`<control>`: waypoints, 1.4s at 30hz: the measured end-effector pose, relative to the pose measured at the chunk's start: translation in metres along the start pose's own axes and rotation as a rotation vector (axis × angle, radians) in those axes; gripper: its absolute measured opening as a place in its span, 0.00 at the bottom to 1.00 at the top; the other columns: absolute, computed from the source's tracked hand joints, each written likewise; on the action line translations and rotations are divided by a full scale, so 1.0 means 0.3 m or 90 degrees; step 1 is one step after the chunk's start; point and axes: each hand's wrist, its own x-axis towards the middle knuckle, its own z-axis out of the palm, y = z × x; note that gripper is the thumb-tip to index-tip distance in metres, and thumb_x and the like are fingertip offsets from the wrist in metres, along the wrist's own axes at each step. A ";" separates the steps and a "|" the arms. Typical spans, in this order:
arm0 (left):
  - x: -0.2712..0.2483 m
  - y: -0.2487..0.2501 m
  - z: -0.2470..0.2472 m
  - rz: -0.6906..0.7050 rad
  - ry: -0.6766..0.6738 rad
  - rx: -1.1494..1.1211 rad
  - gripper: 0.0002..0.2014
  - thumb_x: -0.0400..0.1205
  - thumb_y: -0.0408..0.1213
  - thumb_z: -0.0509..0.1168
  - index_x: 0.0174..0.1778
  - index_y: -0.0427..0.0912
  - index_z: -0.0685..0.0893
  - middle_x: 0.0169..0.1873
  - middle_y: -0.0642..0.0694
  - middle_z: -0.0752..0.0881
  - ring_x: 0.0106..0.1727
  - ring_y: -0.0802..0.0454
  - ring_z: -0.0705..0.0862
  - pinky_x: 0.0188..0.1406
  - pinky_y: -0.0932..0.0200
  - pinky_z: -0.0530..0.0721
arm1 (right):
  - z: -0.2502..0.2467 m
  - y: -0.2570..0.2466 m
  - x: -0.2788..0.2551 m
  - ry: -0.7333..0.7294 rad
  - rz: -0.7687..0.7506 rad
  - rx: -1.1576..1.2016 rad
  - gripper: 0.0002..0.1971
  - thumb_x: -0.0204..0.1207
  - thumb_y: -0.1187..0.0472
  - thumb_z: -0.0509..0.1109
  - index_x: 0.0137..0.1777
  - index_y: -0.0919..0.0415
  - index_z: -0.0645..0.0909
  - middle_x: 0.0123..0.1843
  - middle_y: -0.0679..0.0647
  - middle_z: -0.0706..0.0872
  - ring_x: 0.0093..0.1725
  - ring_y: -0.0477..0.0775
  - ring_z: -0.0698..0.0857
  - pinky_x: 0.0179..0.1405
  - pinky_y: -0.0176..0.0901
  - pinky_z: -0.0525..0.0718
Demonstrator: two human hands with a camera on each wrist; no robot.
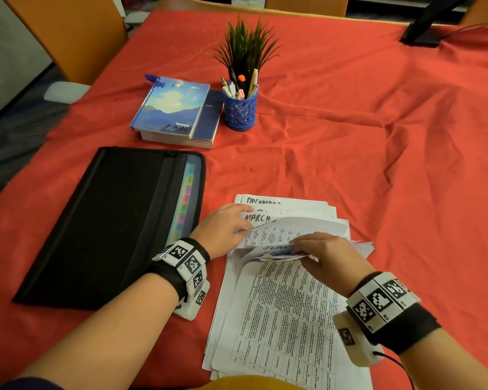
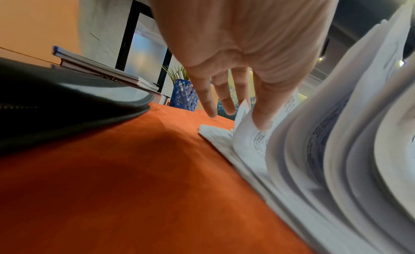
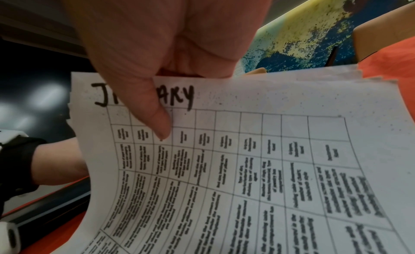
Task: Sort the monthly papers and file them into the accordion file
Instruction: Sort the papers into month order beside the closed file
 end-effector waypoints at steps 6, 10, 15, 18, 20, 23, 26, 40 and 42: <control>-0.001 0.006 -0.002 -0.030 -0.054 0.008 0.13 0.84 0.38 0.62 0.61 0.43 0.86 0.76 0.53 0.71 0.75 0.51 0.71 0.74 0.57 0.66 | -0.002 -0.001 0.001 0.006 -0.003 -0.003 0.15 0.55 0.76 0.77 0.40 0.58 0.87 0.40 0.49 0.90 0.38 0.52 0.89 0.31 0.39 0.87; 0.000 0.009 0.002 -0.026 -0.009 0.004 0.11 0.82 0.38 0.64 0.54 0.38 0.89 0.64 0.49 0.83 0.65 0.51 0.79 0.66 0.61 0.72 | 0.000 -0.001 -0.001 0.011 -0.003 0.002 0.14 0.56 0.74 0.76 0.40 0.58 0.87 0.40 0.49 0.90 0.38 0.53 0.89 0.32 0.40 0.87; 0.022 -0.003 -0.004 -0.174 -0.040 -0.084 0.14 0.79 0.36 0.67 0.28 0.36 0.76 0.33 0.44 0.79 0.36 0.48 0.77 0.40 0.53 0.76 | 0.003 -0.001 0.000 0.014 -0.005 0.002 0.15 0.56 0.75 0.76 0.40 0.58 0.87 0.40 0.50 0.90 0.38 0.53 0.89 0.32 0.41 0.87; 0.029 -0.004 -0.028 -0.195 -0.051 -0.129 0.16 0.80 0.35 0.66 0.25 0.39 0.76 0.25 0.44 0.77 0.30 0.50 0.74 0.33 0.56 0.71 | 0.001 -0.001 -0.001 0.013 -0.006 0.005 0.15 0.56 0.74 0.75 0.41 0.58 0.87 0.41 0.49 0.90 0.38 0.52 0.89 0.32 0.39 0.87; 0.029 0.002 -0.037 -0.187 0.039 -0.233 0.08 0.79 0.33 0.68 0.35 0.38 0.88 0.32 0.47 0.86 0.34 0.55 0.82 0.40 0.59 0.79 | -0.001 0.003 -0.004 0.018 -0.004 0.010 0.15 0.57 0.74 0.75 0.41 0.57 0.87 0.41 0.49 0.90 0.39 0.52 0.89 0.33 0.40 0.87; 0.029 0.021 -0.050 -0.175 0.148 -0.417 0.08 0.76 0.27 0.71 0.45 0.45 0.90 0.41 0.56 0.88 0.42 0.63 0.86 0.52 0.65 0.84 | -0.004 0.006 -0.006 0.018 0.002 0.001 0.16 0.55 0.76 0.78 0.41 0.58 0.87 0.41 0.49 0.90 0.39 0.52 0.89 0.34 0.41 0.87; 0.032 0.030 -0.056 -0.172 0.123 -0.517 0.15 0.77 0.21 0.67 0.47 0.48 0.87 0.47 0.57 0.87 0.47 0.64 0.87 0.52 0.66 0.84 | -0.005 0.002 -0.004 0.010 0.001 -0.009 0.16 0.54 0.76 0.79 0.40 0.58 0.87 0.40 0.49 0.90 0.37 0.51 0.89 0.32 0.38 0.86; 0.070 0.043 -0.019 -0.288 0.184 -0.389 0.23 0.72 0.35 0.76 0.57 0.50 0.73 0.37 0.39 0.88 0.38 0.42 0.86 0.43 0.46 0.84 | -0.004 0.003 -0.011 0.007 0.014 -0.007 0.14 0.57 0.73 0.76 0.40 0.57 0.87 0.40 0.48 0.89 0.38 0.51 0.88 0.34 0.36 0.84; 0.070 0.043 -0.021 -0.274 0.176 -0.370 0.23 0.71 0.37 0.77 0.55 0.51 0.72 0.37 0.41 0.88 0.39 0.42 0.87 0.42 0.43 0.85 | -0.004 0.005 -0.015 0.007 0.020 -0.009 0.16 0.56 0.75 0.78 0.40 0.56 0.87 0.40 0.47 0.89 0.38 0.49 0.88 0.36 0.35 0.82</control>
